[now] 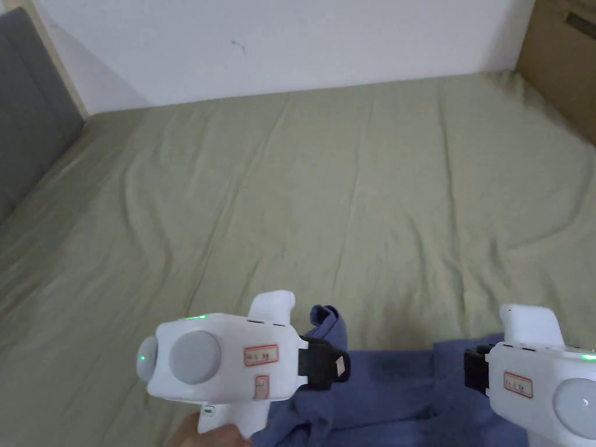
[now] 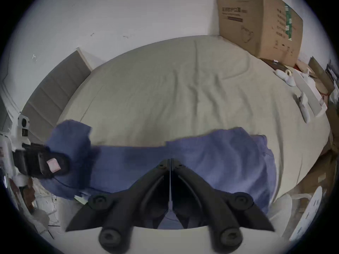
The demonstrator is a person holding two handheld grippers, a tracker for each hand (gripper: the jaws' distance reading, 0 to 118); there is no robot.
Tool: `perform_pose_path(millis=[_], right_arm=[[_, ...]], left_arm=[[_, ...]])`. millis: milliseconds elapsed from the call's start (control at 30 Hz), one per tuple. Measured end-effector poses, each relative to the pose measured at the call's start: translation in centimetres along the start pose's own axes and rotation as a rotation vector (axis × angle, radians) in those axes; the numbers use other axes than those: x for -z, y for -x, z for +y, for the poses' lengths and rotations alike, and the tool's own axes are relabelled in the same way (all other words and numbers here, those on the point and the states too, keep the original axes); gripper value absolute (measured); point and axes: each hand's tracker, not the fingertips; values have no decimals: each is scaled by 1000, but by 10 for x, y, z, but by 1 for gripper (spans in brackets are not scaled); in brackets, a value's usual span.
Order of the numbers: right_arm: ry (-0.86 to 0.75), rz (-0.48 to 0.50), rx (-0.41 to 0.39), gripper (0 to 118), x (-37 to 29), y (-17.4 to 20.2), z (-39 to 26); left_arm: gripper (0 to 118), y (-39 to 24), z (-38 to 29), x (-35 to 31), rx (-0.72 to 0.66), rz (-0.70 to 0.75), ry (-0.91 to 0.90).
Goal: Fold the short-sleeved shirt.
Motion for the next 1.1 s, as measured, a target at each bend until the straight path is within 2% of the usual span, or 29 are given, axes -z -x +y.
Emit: perform_pose_path(millis=[33,67,100,133,167,233,300,367,400,467,567,733,1100], right_arm=[[2,-24,1,2,0,-6,-2],[7,-44,11,2,1,-12,-4],[16,-47,22,2,2,-18,-5],[24,-47,41,2,2,-25,-7],[26,-47,68,2,1,-31,-9],[21,-43,99,2,-2,-40,-12],[18,-52,105,2,-7,-44,-12],[12,-73,76,2,-12,-44,-11],[5,-93,57,2,-12,-43,-10],[4,-113,37,2,-11,-42,-10],[8,-88,60,2,-6,-41,-10],[33,-64,48,2,3,-32,-13],[60,-25,60,2,7,-32,-16]], left_arm=[[30,-8,-4,19,-10,-40,28],[73,-11,-6,32,-33,-66,65],[106,-12,-7,44,-38,-102,113],[117,-13,-8,58,-13,-114,176],[112,-17,-12,63,-22,-76,183],[92,-15,-11,59,-13,-46,154],[51,-11,-9,44,-25,-30,123],[2,3,-2,25,-76,-35,62],[2,10,1,18,-96,-24,50],[2,25,5,-2,-110,105,-25],[1,46,1,-15,-135,208,-34],[1,61,-21,1,-230,128,34],[1,2,-40,73,-132,48,160]])
